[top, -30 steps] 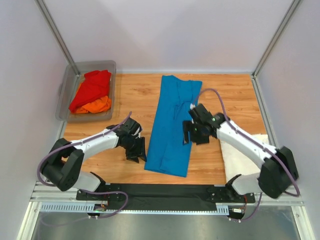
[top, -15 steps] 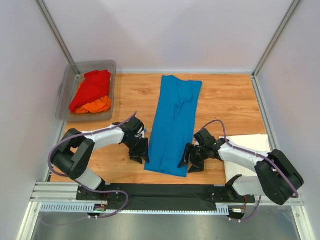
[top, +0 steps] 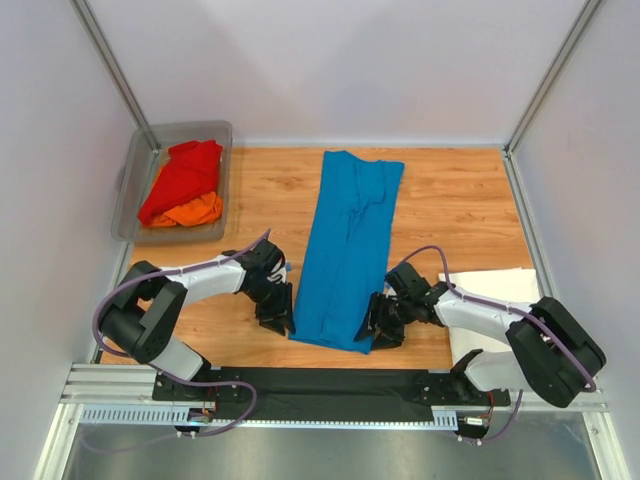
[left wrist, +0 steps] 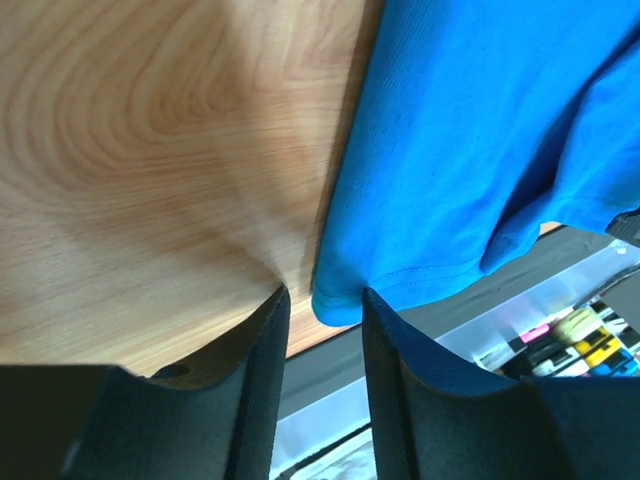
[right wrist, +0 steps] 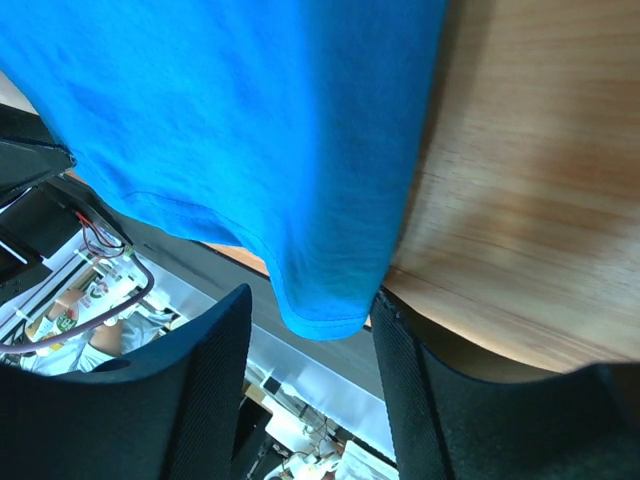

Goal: Fold and stack the t-shirts
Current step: Fold the tshirt

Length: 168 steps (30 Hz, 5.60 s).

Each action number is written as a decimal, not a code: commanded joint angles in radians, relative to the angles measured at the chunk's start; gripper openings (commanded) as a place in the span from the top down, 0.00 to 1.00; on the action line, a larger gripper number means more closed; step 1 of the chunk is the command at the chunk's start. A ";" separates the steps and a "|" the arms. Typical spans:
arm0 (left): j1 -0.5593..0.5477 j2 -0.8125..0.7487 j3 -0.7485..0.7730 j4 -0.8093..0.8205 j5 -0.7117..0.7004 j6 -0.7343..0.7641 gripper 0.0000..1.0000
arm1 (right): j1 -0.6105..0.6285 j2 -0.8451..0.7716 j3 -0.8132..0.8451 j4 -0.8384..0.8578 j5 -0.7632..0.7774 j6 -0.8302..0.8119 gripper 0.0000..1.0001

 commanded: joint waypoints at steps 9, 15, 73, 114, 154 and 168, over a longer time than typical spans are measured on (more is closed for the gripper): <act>-0.001 0.072 -0.040 0.027 -0.060 -0.014 1.00 | 0.009 0.042 -0.059 -0.098 0.162 -0.057 0.91; -0.004 -0.023 -0.142 0.053 -0.060 -0.068 1.00 | 0.010 -0.010 -0.099 -0.187 0.238 -0.106 1.00; 0.278 0.685 1.136 -0.231 -0.022 -0.012 0.82 | -0.560 0.953 1.462 -0.661 0.017 -0.572 0.74; 0.105 0.374 0.723 -0.105 0.007 0.116 0.54 | -0.416 0.702 1.266 -0.682 0.387 -0.704 0.28; 0.068 0.167 -0.017 0.568 -0.227 -0.967 0.46 | -0.494 0.286 0.209 0.152 0.215 0.097 0.41; 0.111 0.196 0.106 0.476 -0.186 -0.767 1.00 | -0.472 0.347 0.327 -0.013 0.193 -0.102 1.00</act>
